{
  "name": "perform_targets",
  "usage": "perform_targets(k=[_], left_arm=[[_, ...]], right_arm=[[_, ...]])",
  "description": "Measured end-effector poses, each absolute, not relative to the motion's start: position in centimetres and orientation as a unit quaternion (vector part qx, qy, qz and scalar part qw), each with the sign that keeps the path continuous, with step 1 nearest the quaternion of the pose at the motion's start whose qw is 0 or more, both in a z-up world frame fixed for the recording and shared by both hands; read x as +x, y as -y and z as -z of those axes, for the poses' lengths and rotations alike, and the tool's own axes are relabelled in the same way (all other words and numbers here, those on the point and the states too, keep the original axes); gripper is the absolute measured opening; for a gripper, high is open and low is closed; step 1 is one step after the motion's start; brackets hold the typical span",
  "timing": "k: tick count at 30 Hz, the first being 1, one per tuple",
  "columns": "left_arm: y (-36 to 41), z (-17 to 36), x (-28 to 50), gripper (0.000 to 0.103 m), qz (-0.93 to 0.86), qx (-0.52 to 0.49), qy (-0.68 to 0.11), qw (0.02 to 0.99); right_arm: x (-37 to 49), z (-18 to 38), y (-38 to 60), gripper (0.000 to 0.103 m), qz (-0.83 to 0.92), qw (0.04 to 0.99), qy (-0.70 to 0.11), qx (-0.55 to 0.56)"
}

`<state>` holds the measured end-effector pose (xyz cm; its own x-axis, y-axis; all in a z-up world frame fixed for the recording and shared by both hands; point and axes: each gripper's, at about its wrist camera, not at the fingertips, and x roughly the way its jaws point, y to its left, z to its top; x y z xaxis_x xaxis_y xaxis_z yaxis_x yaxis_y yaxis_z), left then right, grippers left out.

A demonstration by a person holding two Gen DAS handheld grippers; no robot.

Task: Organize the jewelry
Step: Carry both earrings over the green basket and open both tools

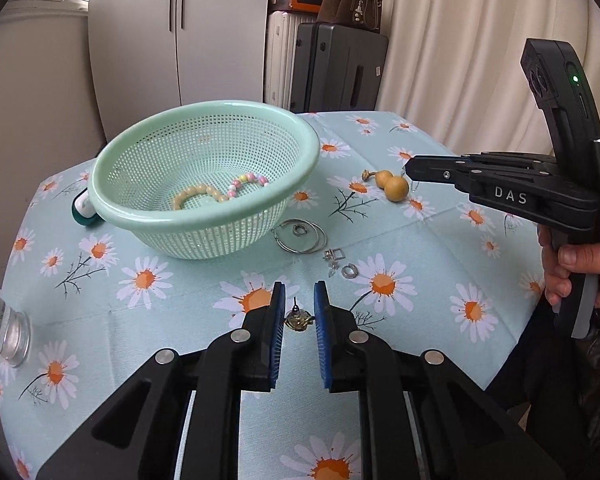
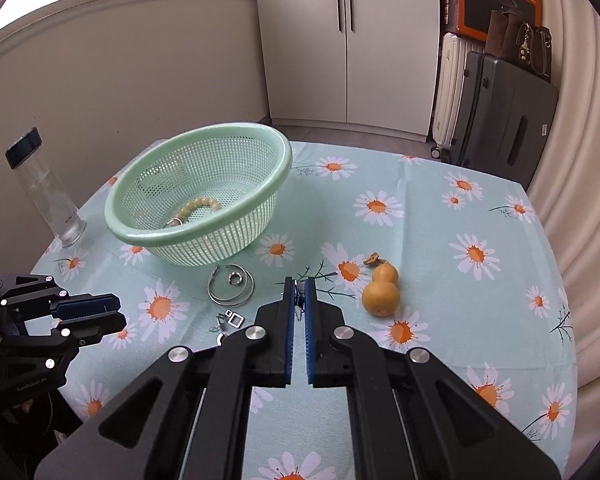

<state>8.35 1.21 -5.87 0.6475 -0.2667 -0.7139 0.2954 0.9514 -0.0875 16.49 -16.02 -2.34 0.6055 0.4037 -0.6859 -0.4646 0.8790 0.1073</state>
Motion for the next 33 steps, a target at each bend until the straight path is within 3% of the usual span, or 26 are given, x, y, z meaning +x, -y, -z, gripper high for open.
perform_targets(k=[12, 19, 33], left_arm=[[-3.7, 0.4, 12.9, 0.014, 0.121, 0.025, -0.317, 0.940], [-5.7, 3.2, 16.1, 0.014, 0.106, 0.003, -0.332, 0.937], [-6.0, 5.6, 17.0, 0.015, 0.099, 0.011, -0.349, 0.932]], right_arm=[[18.1, -2.7, 11.9, 0.006, -0.288, 0.905, -0.308, -0.059], [19.6, -1.4, 10.2, 0.006, -0.346, 0.898, -0.272, 0.002], [21.3, 2.9, 8.9, 0.007, -0.332, 0.885, -0.326, -0.018]])
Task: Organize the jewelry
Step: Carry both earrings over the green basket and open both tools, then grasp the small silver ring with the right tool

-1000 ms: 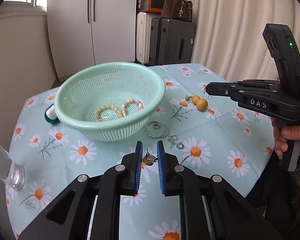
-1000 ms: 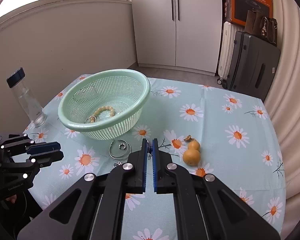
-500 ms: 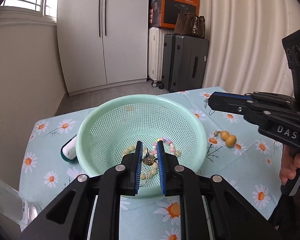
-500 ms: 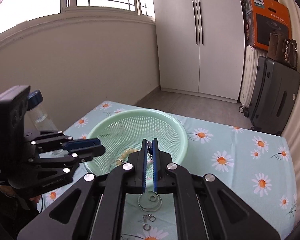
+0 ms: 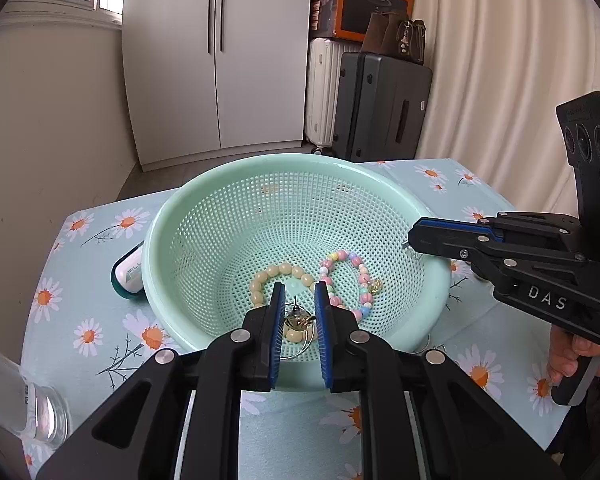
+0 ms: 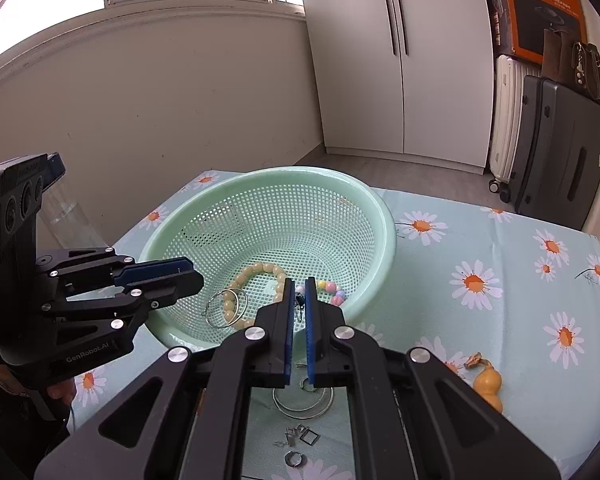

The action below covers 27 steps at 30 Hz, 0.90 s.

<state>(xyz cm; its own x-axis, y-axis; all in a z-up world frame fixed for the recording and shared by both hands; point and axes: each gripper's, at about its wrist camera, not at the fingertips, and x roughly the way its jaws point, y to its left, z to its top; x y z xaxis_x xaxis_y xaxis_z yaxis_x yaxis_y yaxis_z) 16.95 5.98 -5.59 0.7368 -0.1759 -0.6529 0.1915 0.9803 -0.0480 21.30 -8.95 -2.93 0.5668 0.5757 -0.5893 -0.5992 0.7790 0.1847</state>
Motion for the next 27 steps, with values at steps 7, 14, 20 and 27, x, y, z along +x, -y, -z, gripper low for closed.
perform_targets(k=[7, 14, 20, 27], left_arm=[[-5.5, 5.7, 16.7, 0.029, 0.093, 0.026, -0.346, 0.933], [-6.3, 4.8, 15.7, 0.068, 0.057, 0.018, -0.322, 0.945], [-8.7, 3.7, 14.2, 0.076, 0.021, -0.036, -0.312, 0.949], [-9.5, 3.5, 11.1, 0.085, 0.010, -0.078, -0.312, 0.947]], right_arm=[[20.6, 2.5, 9.4, 0.039, -0.341, 0.888, -0.307, -0.013], [20.3, 1.3, 11.2, 0.046, -0.321, 0.902, -0.289, -0.006], [19.2, 0.9, 14.1, 0.056, -0.285, 0.911, -0.298, 0.013], [17.0, 3.2, 16.4, 0.058, -0.265, 0.891, -0.362, 0.067]])
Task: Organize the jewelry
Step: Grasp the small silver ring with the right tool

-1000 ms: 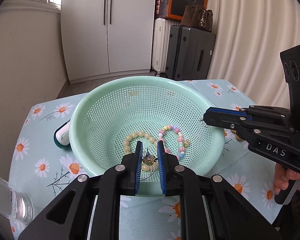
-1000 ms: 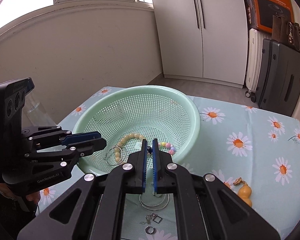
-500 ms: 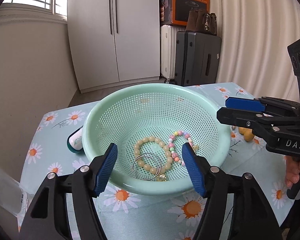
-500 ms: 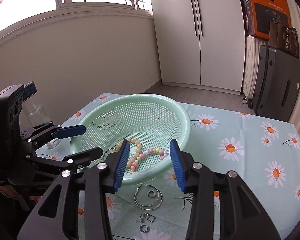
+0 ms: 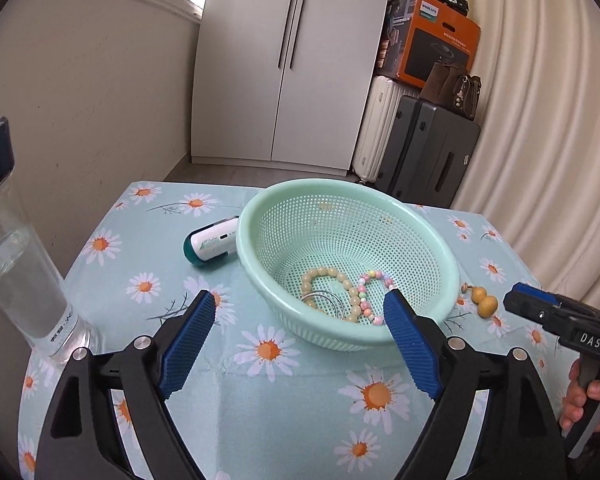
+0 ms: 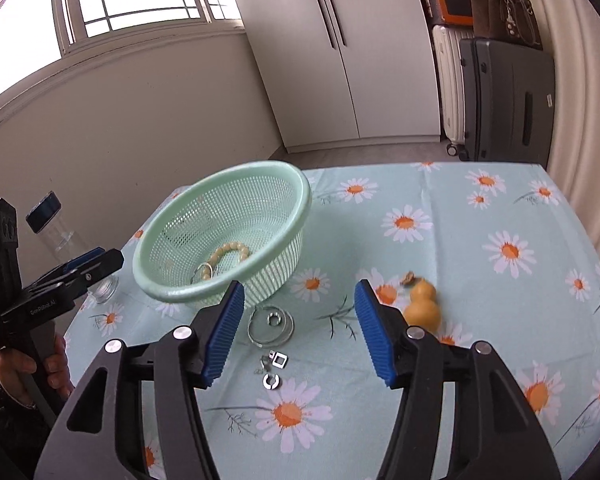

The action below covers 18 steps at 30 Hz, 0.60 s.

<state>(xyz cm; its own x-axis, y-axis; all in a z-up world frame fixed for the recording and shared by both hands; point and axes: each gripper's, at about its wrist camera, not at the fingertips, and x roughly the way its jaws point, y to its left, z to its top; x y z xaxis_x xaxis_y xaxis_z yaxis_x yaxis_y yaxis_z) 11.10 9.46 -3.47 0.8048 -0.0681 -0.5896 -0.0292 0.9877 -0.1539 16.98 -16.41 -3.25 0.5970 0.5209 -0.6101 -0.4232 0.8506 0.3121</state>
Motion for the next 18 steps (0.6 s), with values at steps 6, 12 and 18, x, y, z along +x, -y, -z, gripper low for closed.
perform_targets(k=[6, 12, 18], left_arm=[[-6.1, 4.3, 9.2, 0.090, 0.030, -0.017, -0.325, 0.945], [-4.1, 6.0, 9.3, 0.091, 0.051, 0.004, -0.351, 0.935], [-3.6, 7.6, 10.4, 0.091, 0.051, 0.007, -0.373, 0.927]], right_arm=[[15.0, 6.2, 12.6, 0.058, -0.270, 0.871, -0.410, -0.016], [14.5, 8.1, 10.3, 0.048, -0.277, 0.862, -0.420, -0.057], [14.8, 9.7, 9.5, 0.026, -0.278, 0.856, -0.429, -0.073]])
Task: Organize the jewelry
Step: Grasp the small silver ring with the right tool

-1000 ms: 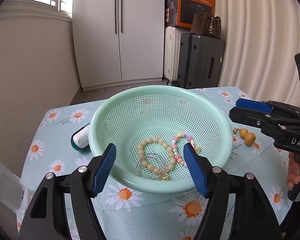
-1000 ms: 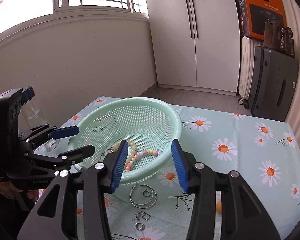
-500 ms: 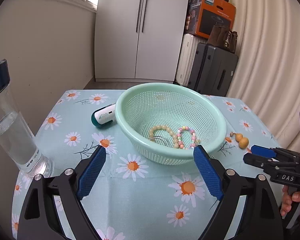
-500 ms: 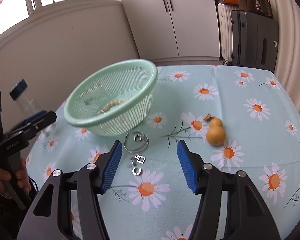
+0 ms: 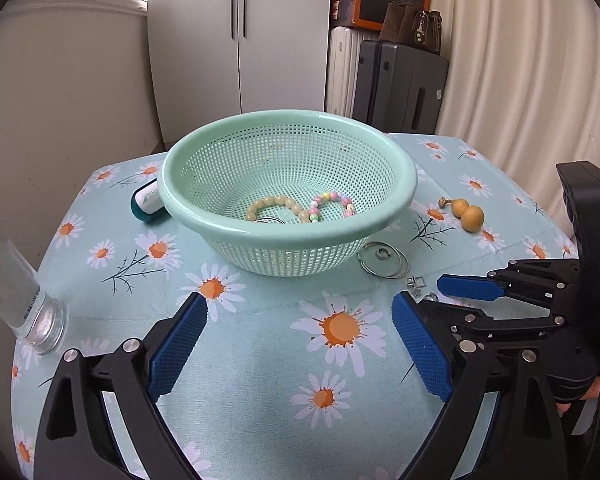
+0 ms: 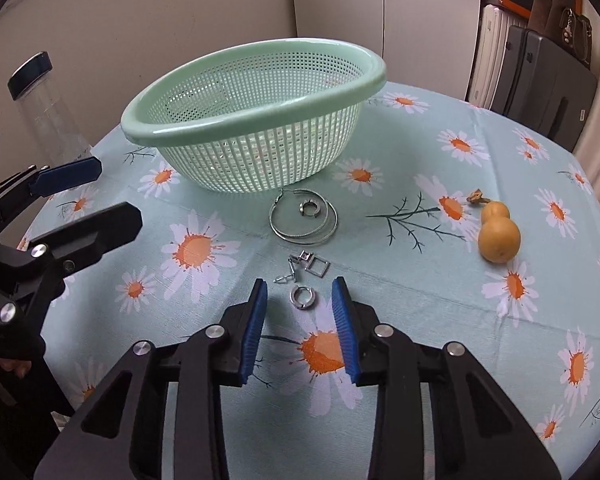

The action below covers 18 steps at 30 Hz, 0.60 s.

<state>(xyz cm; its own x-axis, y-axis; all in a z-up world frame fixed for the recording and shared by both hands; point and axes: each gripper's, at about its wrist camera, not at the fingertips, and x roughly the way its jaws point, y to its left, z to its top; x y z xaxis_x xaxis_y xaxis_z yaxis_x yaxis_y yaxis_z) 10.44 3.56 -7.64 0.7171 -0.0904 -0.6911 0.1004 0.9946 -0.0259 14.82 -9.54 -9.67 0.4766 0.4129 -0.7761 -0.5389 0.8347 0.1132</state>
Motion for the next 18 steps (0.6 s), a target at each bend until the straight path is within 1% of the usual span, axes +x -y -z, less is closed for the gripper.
perform_targets(k=[1, 2, 7, 12, 15, 18], left_arm=[[-3.4, 7.9, 10.6, 0.091, 0.054, 0.010, -0.376, 0.925], [-3.2, 8.2, 10.8, 0.091, 0.054, 0.012, -0.378, 0.924], [-2.4, 9.1, 11.6, 0.091, 0.060, -0.008, -0.390, 0.919], [-0.1, 10.0, 12.7, 0.091, 0.054, 0.009, -0.397, 0.916], [1.0, 10.5, 13.8, 0.091, 0.063, -0.015, -0.405, 0.912], [1.5, 11.4, 15.5, 0.091, 0.055, -0.048, -0.433, 0.898]], right_arm=[[14.8, 9.7, 9.5, 0.022, -0.275, 0.857, -0.428, -0.077], [14.9, 9.7, 9.5, 0.015, -0.273, 0.858, -0.427, -0.081], [14.8, 9.6, 10.3, 0.015, -0.279, 0.857, -0.426, -0.079], [14.6, 9.4, 12.2, 0.015, -0.272, 0.859, -0.427, -0.083], [14.4, 9.3, 13.8, 0.015, -0.261, 0.861, -0.432, -0.071], [14.9, 9.4, 15.2, 0.015, -0.249, 0.863, -0.436, -0.059]])
